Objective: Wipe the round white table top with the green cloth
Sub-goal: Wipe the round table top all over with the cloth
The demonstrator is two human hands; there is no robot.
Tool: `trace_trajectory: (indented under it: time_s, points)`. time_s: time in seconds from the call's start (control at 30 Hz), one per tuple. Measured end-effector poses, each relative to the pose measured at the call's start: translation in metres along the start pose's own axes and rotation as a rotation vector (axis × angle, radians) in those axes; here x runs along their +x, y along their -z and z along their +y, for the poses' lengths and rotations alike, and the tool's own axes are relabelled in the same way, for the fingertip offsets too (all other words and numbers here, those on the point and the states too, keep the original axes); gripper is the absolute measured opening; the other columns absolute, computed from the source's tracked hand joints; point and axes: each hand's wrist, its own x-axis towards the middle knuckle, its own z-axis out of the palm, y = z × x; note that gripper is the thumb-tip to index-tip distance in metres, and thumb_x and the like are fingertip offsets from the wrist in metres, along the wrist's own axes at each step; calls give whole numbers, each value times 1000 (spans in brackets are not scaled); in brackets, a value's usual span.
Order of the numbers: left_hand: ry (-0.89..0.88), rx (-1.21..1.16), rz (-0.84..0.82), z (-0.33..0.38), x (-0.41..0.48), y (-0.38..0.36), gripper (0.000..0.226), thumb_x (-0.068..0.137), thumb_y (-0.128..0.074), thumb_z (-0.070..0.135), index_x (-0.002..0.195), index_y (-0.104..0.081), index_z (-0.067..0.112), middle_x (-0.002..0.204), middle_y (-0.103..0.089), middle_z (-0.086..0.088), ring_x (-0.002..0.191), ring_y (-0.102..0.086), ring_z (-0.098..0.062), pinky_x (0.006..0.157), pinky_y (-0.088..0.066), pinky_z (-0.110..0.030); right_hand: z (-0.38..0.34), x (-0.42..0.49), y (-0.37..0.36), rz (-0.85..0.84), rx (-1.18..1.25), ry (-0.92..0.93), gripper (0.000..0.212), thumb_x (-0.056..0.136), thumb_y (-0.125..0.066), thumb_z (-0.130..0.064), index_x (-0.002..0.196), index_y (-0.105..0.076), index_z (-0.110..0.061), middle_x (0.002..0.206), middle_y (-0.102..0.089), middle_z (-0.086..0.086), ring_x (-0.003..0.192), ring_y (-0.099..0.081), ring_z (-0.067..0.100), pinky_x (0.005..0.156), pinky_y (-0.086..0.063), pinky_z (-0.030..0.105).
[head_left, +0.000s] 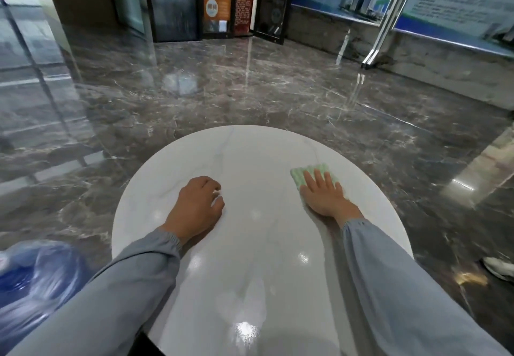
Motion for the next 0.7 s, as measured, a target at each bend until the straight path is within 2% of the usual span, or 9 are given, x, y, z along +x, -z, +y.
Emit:
trace_trajectory:
  time_s: [0.17, 0.33, 0.43, 0.53, 0.63, 0.7]
  points:
    - [22, -44, 23, 2, -40, 15, 23, 93, -63, 21, 113, -72, 12, 118, -67, -6, 110, -61, -29, 96, -48, -41, -100, -54, -35, -19, -83, 322, 59, 110, -15, -49, 165, 6, -37, 173, 16, -2, 158, 19, 25, 125, 11, 51]
    - [72, -22, 30, 0, -81, 37, 33, 88, -52, 31, 106, -75, 14, 105, -70, -5, 101, -62, -28, 92, -50, -43, -164, -118, -69, -58, -144, 579, 59, 110, -15, -50, 164, 7, -40, 172, 19, -6, 156, 24, 19, 125, 15, 49]
    - [49, 6, 45, -1, -106, 45, 29, 86, -53, 32, 96, -75, 17, 95, -69, 0, 95, -60, -25, 87, -49, -43, -162, -159, -81, -46, -159, 663, 59, 110, -17, -50, 164, 6, -42, 171, 18, -8, 155, 26, 15, 125, 15, 47]
    - [18, -4, 63, -1, -127, 44, 20, 87, -58, 29, 95, -74, 20, 93, -69, 4, 94, -59, -22, 86, -49, -43, -137, -200, -86, -38, -146, 699, 59, 109, -19, -51, 163, 5, -45, 170, 20, -13, 154, 28, 11, 125, 17, 42]
    - [-9, -16, 70, 0, -139, 37, 17, 88, -59, 28, 95, -74, 21, 94, -67, 7, 93, -59, -21, 85, -49, -43, -98, -227, -89, -26, -109, 652, 58, 108, -18, -56, 160, 7, -52, 166, 25, -20, 150, 33, 4, 124, 18, 36]
    - [-30, -18, 66, 1, -144, 34, 25, 88, -52, 33, 95, -74, 22, 96, -67, 7, 93, -59, -20, 84, -49, -44, -72, -224, -86, -2, -99, 561, 58, 107, -18, -58, 160, 5, -54, 166, 23, -22, 152, 30, 3, 125, 15, 35]
